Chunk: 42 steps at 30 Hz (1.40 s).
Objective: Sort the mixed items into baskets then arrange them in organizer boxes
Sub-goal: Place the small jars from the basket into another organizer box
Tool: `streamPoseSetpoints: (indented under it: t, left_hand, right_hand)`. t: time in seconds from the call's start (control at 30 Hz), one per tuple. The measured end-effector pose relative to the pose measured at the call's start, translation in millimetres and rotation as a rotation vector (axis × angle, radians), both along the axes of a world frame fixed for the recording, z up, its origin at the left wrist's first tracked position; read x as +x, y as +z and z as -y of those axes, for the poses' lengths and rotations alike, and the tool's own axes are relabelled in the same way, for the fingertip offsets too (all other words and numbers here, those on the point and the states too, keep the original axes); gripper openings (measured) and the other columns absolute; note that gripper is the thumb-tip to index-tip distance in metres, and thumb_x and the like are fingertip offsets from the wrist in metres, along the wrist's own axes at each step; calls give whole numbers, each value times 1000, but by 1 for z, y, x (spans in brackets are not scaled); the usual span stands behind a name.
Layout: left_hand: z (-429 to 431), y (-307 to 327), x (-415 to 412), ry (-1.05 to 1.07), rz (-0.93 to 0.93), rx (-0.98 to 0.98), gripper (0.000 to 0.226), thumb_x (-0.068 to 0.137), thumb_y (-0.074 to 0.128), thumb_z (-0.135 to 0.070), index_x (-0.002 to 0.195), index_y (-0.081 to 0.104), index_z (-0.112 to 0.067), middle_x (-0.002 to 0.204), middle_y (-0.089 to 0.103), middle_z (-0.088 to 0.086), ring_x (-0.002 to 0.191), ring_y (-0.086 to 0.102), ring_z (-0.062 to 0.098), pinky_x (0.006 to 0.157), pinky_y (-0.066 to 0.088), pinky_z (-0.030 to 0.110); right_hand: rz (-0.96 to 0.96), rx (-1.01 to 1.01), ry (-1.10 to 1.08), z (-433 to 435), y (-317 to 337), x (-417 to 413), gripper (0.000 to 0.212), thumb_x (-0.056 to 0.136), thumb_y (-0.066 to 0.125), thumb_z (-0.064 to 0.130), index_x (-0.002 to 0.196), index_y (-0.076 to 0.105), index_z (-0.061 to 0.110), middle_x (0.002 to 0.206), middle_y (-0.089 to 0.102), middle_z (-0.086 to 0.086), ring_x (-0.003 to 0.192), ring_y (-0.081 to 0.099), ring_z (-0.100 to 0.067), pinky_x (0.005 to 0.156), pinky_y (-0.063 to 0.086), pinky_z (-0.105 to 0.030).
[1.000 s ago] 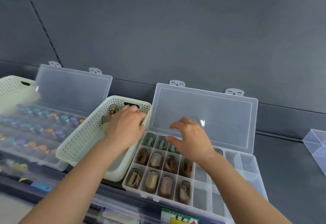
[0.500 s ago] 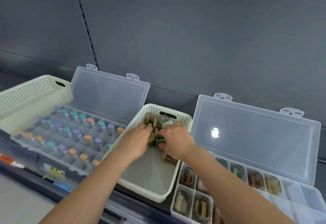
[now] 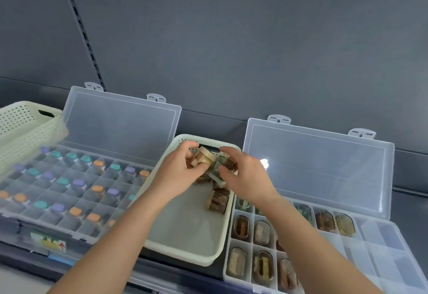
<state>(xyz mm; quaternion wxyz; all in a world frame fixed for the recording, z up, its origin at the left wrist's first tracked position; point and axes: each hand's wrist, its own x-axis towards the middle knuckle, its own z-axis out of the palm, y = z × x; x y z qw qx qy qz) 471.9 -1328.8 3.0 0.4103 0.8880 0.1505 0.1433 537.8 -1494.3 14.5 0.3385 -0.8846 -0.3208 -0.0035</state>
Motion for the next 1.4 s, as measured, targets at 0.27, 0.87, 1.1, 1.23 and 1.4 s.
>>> streamPoseSetpoints:
  t: [0.27, 0.87, 1.1, 1.23, 1.4]
  left_hand:
    - [85, 9, 13, -123, 202, 67, 36, 86, 66, -19, 115, 55, -36, 106, 58, -17, 92, 56, 2, 78, 47, 23]
    - [299, 7, 39, -456, 57, 420, 53, 90, 61, -25, 139, 40, -22, 132, 40, -4, 101, 54, 17, 77, 45, 25]
    - [324, 6, 53, -477, -57, 551, 36, 86, 66, -34, 114, 55, -15, 108, 57, -1, 98, 55, 18, 76, 43, 28]
    - [329, 1, 62, -485, -136, 671, 36, 86, 66, -37, 112, 57, -13, 106, 59, 1, 100, 51, 21, 78, 46, 34]
    - [330, -10, 68, -532, -178, 684, 39, 85, 66, -38, 116, 60, -15, 110, 56, 3, 105, 49, 21, 74, 38, 29]
  right_hand:
    - [-18, 103, -98, 94, 12, -4, 38, 86, 61, 21, 124, 60, 27, 97, 64, -1, 85, 59, -17, 82, 49, -26]
    - [129, -146, -408, 314, -9, 3, 39, 86, 63, 41, 121, 59, 25, 96, 62, -2, 79, 58, -22, 68, 49, -32]
    - [112, -305, -389, 330, -17, 13, 43, 85, 60, 51, 117, 60, 23, 97, 62, -2, 84, 60, -23, 68, 52, -33]
    - [81, -366, -357, 328, -21, 21, 38, 83, 63, 50, 109, 61, 22, 87, 55, 3, 75, 51, -18, 59, 38, -25]
    - [9, -420, -325, 328, -32, 27, 38, 82, 63, 51, 104, 62, 20, 91, 57, 0, 83, 54, -20, 62, 42, -27]
